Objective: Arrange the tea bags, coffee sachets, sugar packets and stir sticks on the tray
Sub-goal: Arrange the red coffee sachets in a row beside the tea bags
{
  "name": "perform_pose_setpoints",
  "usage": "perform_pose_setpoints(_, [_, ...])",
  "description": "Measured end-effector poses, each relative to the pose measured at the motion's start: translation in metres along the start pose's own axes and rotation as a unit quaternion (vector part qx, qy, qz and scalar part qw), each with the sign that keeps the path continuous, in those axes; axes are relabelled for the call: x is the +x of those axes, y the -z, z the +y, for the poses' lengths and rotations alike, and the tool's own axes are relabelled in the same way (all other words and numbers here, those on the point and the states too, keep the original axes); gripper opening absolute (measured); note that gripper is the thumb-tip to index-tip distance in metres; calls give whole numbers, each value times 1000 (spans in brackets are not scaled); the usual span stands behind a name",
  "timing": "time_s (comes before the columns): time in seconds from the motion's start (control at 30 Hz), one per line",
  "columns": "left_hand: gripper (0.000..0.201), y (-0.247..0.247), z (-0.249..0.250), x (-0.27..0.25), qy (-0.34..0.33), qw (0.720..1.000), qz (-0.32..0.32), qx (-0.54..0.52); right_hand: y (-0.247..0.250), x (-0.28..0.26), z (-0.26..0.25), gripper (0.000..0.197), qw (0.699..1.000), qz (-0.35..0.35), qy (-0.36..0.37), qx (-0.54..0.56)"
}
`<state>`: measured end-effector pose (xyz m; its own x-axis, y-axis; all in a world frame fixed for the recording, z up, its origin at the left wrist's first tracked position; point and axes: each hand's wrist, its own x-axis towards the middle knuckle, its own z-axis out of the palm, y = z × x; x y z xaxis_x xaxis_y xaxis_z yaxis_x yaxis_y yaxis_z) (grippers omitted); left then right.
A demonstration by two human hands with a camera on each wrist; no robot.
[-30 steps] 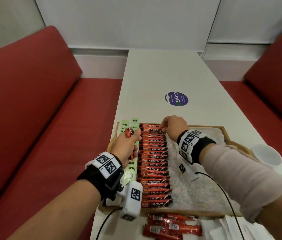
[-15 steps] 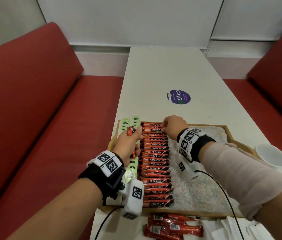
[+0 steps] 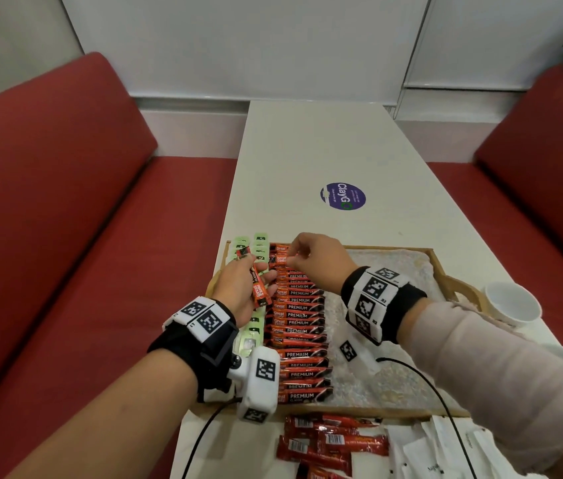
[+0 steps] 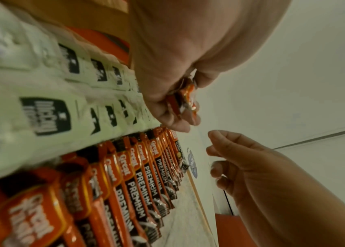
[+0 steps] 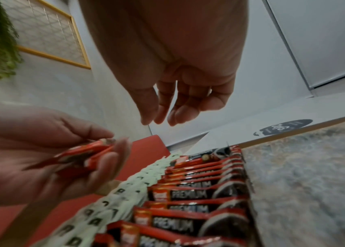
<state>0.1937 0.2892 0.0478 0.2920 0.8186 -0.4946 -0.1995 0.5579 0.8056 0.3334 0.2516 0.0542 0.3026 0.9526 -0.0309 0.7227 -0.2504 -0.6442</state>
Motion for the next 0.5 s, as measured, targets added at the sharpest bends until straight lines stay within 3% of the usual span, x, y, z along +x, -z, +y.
perform_pose_setpoints(0.13, [18, -3, -4, -4, -24, 999, -24, 4, -7, -16, -11, 15, 998, -49, 19, 43])
perform_pose_setpoints(0.23, [20, -2, -7, -5, -32, 996, -64, 60, -10, -20, -15, 13, 998, -29, 30, 45])
perform_pose_setpoints(0.33, [18, 0, -9, -6, -41, 988, -96, 116, -6, -16, -17, 32, 998, -15, 41, 43])
perform_pose_setpoints(0.4, [17, 2, -8, -6, -42, 983, -109, 140, -2, -13, -17, 44, 997, -41, 56, 44])
perform_pose_setpoints(0.5, [14, 7, -5, -6, -34, 979, -128, 153, 2, -10, -13, 44, 992, -94, 74, 43])
